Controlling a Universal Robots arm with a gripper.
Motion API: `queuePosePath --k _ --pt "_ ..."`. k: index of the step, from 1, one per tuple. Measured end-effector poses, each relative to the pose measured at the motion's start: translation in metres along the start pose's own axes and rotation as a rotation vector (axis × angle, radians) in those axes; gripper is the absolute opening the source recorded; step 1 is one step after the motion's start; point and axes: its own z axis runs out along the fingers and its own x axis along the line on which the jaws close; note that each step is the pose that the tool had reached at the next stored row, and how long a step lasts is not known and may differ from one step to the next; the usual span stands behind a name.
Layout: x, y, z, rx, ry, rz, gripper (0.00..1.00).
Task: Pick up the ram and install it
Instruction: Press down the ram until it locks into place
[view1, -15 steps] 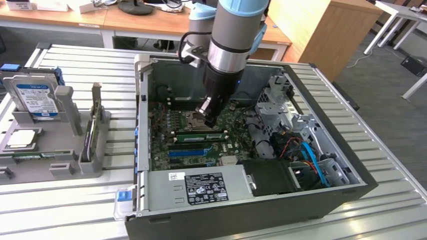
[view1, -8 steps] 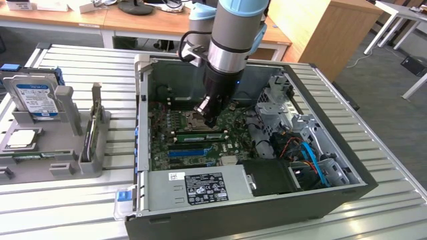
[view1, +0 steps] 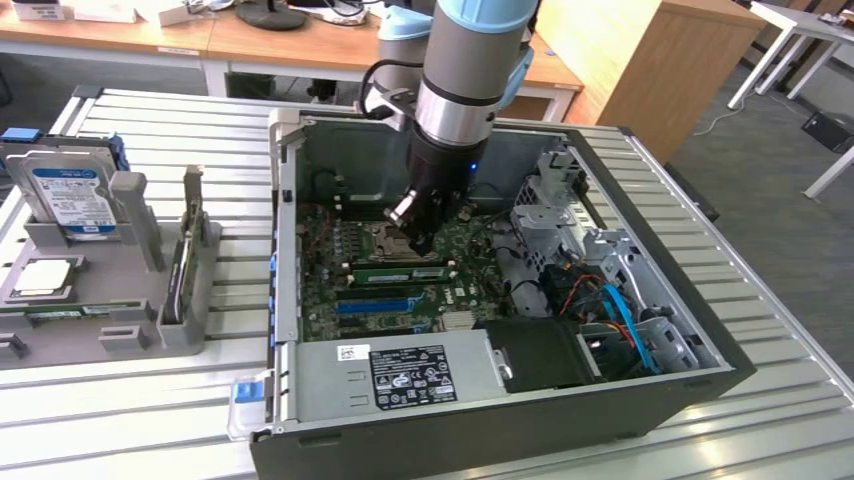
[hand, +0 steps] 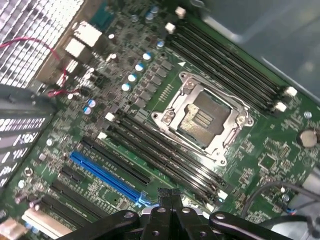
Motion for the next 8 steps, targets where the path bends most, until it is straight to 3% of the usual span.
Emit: queuePosePath --k 8 --pt "0.0 0.0 0.0002 0.0019 0.0011 0.121 0.1"
